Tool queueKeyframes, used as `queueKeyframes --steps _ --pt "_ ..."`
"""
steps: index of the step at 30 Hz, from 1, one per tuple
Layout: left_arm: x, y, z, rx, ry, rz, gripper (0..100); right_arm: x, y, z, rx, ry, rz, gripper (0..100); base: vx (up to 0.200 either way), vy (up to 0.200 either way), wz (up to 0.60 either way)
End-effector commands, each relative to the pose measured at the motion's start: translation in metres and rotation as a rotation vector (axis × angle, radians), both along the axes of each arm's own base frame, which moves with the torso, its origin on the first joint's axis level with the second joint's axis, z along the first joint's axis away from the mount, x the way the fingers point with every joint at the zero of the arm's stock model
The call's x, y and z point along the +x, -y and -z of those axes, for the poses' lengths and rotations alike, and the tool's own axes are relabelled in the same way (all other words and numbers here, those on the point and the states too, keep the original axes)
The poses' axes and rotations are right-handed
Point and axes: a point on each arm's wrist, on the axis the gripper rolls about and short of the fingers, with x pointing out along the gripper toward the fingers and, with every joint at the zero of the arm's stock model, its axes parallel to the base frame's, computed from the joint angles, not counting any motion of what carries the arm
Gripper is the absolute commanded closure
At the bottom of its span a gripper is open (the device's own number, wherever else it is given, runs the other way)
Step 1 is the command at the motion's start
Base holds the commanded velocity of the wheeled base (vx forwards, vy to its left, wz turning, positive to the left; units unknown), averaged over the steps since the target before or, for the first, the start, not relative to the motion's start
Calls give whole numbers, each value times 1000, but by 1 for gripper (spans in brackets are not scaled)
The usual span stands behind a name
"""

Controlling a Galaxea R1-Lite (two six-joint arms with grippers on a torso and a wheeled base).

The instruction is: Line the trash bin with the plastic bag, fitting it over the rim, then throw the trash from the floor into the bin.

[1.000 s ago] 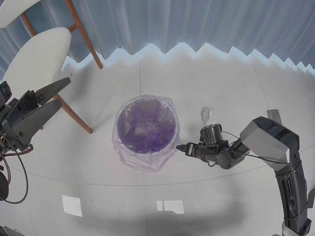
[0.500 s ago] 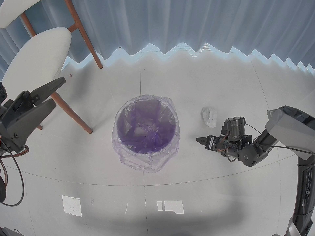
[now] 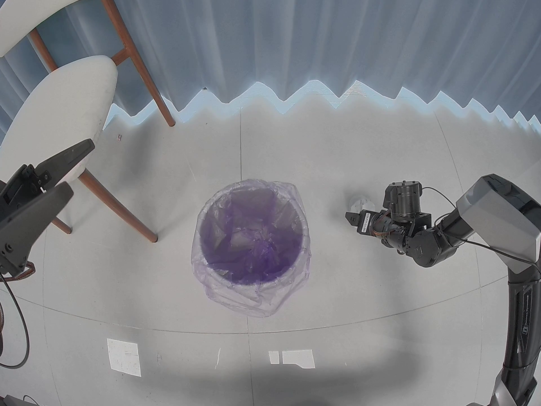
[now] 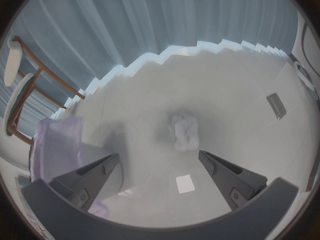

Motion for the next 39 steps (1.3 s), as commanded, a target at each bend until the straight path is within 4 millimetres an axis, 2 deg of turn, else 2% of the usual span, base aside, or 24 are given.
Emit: queueKeyframes --steps 1,3,6,9,18,27,33,39 --pt "1 1 -8 -3 28 5 0 15 8 12 -32 5 22 0 200 0 0" --pt "2 1 -10 -3 33 3 0 17 8 14 -36 3 20 0 200 0 0" --pt "8 0 -11 -1 16 -1 0 23 13 31 -60 -13 23 0 200 0 0" --pt "8 1 -11 -1 10 0 0 28 17 39 -71 -19 38 0 0 -200 0" --pt "7 1 -10 -2 7 5 0 29 19 40 -75 -11 52 0 0 -200 0" --pt "8 0 -19 -27 -12 -14 0 26 19 45 -75 -2 50 0 0 0 0" --pt "8 0 -21 -65 -47 -28 0 25 8 48 -75 -1 29 0 0 0 0" --pt "8 1 -19 -62 -53 -20 0 26 2 50 -74 0 16 0 0 -200 0"
